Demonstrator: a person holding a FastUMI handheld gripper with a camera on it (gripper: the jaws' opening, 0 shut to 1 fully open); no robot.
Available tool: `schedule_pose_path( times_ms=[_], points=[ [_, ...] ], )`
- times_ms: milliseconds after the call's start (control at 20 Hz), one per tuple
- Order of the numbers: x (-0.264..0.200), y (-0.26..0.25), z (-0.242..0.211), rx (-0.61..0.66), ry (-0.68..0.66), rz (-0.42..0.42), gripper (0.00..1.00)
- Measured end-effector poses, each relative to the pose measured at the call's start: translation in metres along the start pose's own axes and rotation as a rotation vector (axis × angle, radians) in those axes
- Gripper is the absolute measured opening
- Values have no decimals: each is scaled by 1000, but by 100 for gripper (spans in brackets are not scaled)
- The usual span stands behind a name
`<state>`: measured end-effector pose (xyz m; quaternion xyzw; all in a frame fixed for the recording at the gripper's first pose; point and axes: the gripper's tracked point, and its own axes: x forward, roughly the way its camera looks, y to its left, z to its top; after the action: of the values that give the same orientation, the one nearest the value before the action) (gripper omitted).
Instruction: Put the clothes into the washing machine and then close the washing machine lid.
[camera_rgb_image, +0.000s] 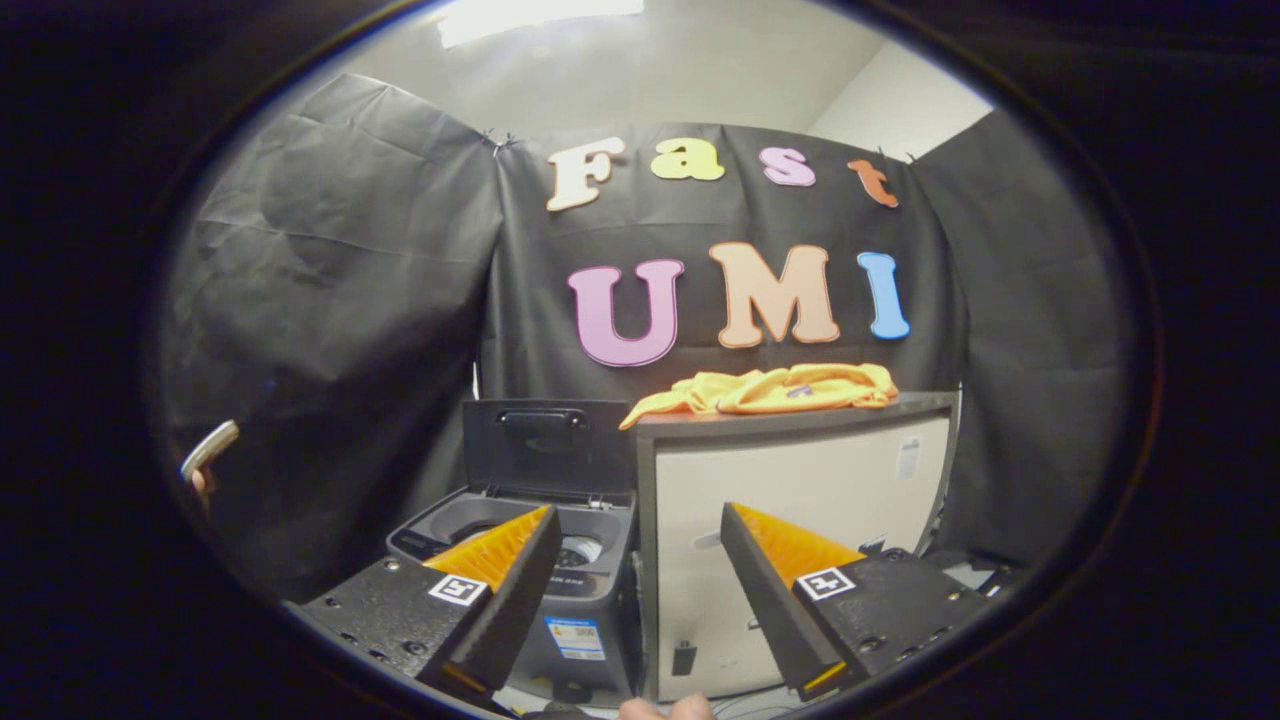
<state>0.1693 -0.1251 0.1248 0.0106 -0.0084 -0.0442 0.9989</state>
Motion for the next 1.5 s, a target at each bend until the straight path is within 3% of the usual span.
schedule_pose_path(
  times_ms=[300, 500, 900, 1150, 1450, 1500],
  points=[
    [58, -33, 38, 18, 22, -37, 97],
    [100, -57, 59, 96, 41, -53, 97],
    [181, -133, 83, 0, 113, -172, 94],
    [230, -158, 72, -4, 220, -186, 95],
    [267, -188, 32, -115, 417, -263, 98],
    [270, -190, 22, -120, 470, -267, 94]
  ],
)
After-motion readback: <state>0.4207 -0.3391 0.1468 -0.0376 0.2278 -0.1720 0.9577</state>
